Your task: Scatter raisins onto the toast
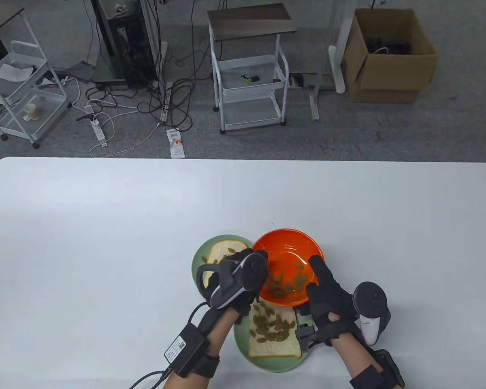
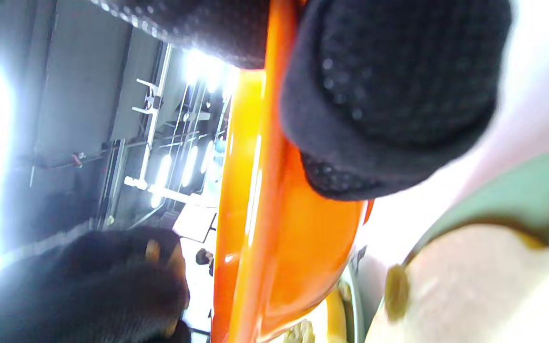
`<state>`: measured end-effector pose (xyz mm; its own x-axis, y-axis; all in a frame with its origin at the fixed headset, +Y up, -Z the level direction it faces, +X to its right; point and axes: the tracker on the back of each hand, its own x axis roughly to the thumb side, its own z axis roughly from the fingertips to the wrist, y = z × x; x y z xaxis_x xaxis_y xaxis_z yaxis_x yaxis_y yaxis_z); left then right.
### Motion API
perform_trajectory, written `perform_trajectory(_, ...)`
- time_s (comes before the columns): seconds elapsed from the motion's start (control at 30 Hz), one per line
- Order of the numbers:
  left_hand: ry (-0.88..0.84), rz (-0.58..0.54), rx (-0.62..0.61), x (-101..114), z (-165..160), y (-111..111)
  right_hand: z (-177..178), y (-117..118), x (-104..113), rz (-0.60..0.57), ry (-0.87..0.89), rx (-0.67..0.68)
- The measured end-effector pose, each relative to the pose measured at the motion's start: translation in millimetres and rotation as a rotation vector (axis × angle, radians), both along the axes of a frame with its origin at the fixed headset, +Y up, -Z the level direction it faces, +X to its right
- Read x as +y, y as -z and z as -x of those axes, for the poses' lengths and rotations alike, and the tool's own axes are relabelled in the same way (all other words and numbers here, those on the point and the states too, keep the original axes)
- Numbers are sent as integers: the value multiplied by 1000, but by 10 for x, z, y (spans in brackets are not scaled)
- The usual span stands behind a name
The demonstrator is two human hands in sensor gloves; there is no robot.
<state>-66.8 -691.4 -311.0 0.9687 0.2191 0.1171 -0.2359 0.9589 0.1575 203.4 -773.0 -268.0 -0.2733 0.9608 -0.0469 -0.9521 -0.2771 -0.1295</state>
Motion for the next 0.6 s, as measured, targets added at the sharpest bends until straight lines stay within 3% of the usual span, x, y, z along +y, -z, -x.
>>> perform_trajectory(0.1,27,94,75,-180,235,145,-101,57,-18,8,-7,-36)
perform_trajectory(0.23,129,218,85,-378,325,235,-218,111,-36,20,-6,-73)
perform_trajectory(0.47,212,235,123,-351,287,206,-422,174,-66,41,19,-139)
perform_trajectory(0.6,162,370,91,-323,309,193,-536,207,-89,60,44,-175)
